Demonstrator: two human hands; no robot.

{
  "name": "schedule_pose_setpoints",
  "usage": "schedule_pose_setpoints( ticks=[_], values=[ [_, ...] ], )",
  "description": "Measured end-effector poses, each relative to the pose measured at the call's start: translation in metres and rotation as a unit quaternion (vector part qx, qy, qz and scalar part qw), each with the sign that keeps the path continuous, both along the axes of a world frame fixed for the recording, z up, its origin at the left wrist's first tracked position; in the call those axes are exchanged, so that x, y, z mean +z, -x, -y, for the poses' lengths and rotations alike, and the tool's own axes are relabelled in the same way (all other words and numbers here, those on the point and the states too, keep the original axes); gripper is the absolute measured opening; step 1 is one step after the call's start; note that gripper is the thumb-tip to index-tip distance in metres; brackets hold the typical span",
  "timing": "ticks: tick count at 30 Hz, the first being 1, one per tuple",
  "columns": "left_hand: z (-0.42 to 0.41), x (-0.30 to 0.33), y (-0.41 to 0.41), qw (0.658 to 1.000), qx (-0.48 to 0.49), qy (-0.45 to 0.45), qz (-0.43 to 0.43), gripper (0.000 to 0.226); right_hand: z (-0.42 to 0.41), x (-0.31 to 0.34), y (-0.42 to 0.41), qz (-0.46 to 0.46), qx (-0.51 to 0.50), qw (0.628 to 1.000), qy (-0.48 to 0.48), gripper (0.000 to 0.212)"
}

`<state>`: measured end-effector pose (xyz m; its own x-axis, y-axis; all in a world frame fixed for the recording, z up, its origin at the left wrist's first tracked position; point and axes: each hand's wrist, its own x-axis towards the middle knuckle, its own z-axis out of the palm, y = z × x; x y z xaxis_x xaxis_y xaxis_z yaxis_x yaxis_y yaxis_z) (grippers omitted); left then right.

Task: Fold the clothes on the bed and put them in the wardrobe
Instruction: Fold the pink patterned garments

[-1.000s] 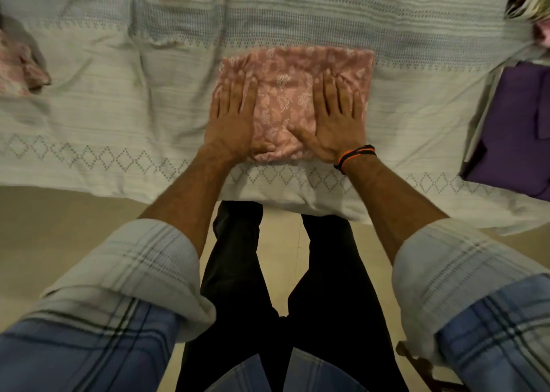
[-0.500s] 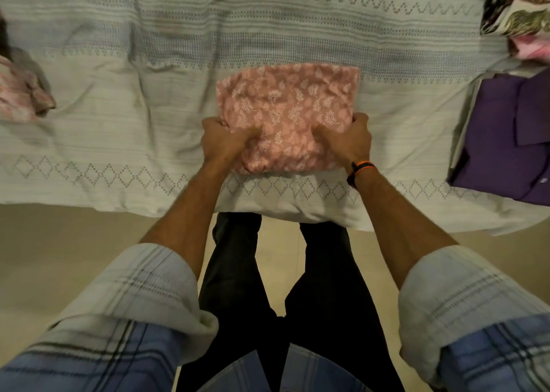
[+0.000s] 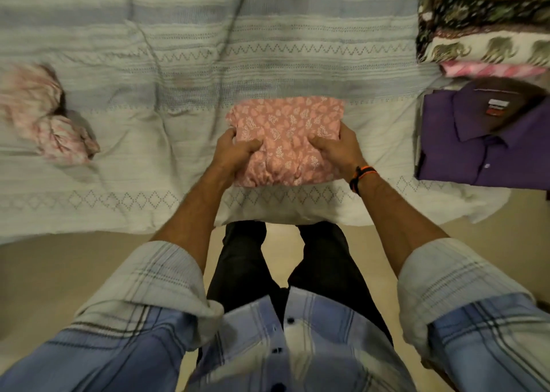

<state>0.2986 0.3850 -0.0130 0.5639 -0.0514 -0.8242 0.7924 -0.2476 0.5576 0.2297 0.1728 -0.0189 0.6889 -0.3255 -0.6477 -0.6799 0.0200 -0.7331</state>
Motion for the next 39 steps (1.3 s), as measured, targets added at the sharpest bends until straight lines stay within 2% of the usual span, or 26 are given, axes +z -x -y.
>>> schedule_pose_setpoints(
  ticks=[6, 10, 13, 16, 19, 21, 25, 27, 31, 34, 39],
  values=[
    [0.017, 0.069, -0.001, 0.998, -0.054, 0.032, 0.028, 0.046, 0.016, 0.073, 0.017, 0.041, -0.036, 0.998, 0.011, 0.072],
    [0.048, 0.099, -0.005, 0.994, -0.084, 0.046, 0.053, 0.050, 0.042, 0.106, 0.022, 0.053, -0.087, 0.995, 0.008, 0.047],
    [0.076, 0.106, -0.007, 0.992, -0.095, 0.055, 0.067, 0.058, 0.069, 0.111, 0.024, 0.059, -0.101, 0.993, 0.000, 0.042],
    [0.119, 0.107, -0.008, 0.991, -0.099, 0.052, 0.072, 0.063, 0.112, 0.111, 0.026, 0.063, -0.113, 0.992, -0.004, 0.042],
    [0.169, 0.102, -0.004, 0.991, -0.104, 0.034, 0.073, 0.066, 0.164, 0.108, 0.028, 0.062, -0.114, 0.992, 0.007, 0.051],
    [0.207, 0.098, 0.004, 0.993, -0.092, 0.028, 0.072, 0.067, 0.203, 0.107, 0.032, 0.059, -0.110, 0.992, 0.002, 0.042],
    [0.280, 0.093, 0.017, 0.993, -0.088, 0.035, 0.067, 0.066, 0.276, 0.107, 0.044, 0.057, -0.103, 0.993, 0.005, 0.044],
    [0.312, 0.090, 0.023, 0.994, -0.081, 0.038, 0.064, 0.065, 0.309, 0.104, 0.049, 0.049, -0.098, 0.994, 0.009, 0.038],
    [0.361, 0.080, 0.027, 0.995, -0.081, 0.037, 0.044, 0.065, 0.359, 0.098, 0.054, 0.042, -0.088, 0.995, 0.011, 0.030],
    [0.393, 0.068, 0.025, 0.995, -0.082, 0.038, 0.031, 0.068, 0.392, 0.086, 0.052, 0.024, -0.090, 0.996, 0.016, 0.031],
    [0.440, 0.050, 0.008, 0.996, -0.080, 0.030, 0.026, 0.059, 0.442, 0.069, 0.037, 0.004, -0.101, 0.994, 0.034, 0.039]
  ],
)
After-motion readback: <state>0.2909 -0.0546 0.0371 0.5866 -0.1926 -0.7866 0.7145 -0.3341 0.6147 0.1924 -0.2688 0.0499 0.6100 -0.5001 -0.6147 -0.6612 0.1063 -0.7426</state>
